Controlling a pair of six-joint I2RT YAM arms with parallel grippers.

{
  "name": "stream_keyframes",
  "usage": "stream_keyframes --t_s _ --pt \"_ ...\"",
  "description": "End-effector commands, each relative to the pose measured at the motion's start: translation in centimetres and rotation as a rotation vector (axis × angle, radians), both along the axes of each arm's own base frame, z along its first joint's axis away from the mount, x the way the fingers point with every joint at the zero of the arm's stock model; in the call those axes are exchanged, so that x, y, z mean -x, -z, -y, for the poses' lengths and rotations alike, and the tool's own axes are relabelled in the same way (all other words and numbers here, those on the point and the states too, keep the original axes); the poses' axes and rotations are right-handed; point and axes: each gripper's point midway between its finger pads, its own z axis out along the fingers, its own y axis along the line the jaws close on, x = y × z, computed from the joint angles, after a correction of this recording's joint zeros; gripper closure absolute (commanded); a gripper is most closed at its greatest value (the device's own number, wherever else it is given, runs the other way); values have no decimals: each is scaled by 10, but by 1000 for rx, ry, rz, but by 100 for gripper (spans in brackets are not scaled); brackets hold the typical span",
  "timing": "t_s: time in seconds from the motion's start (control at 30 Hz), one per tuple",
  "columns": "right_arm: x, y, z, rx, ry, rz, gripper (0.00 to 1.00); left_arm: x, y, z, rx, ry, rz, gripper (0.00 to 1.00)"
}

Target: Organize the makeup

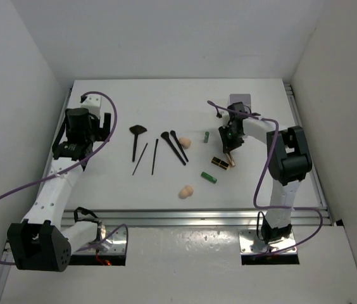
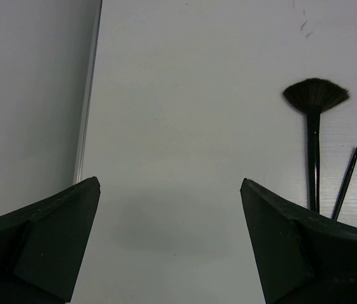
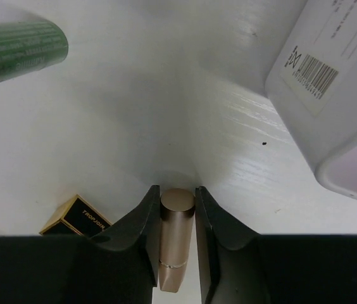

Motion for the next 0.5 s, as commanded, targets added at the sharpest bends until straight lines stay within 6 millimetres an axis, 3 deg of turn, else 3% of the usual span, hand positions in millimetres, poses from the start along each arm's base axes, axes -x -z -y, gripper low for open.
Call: stream_keyframes --t_s 0.0,0.07,0.23,0.33,0.37,0.4,0.43,0.47 --pt "-1 -3 1 30 -10 8 93 0 -15 -5 6 -28 46 0" --pt "-2 -10 3 35 -4 25 100 -2 -11 -4 16 -13 35 0" --pt "-17 -47 -3 0 -15 144 100 -8 -12 3 16 37 29 0" --pt "-28 -95 -9 -53 -21 306 100 -13 -20 9 31 71 43 0" --pt "-50 -116 -12 -79 -12 434 100 -14 -19 11 35 81 43 0" --pt "-55 -137 -11 -100 11 507 100 -16 -25 15 45 103 55 0" --pt "-47 -139 -5 -97 34 541 100 -18 -25 17 50 115 53 0" --pt "-62 -157 -1 -115 63 644 100 -21 -29 18 59 111 73 0"
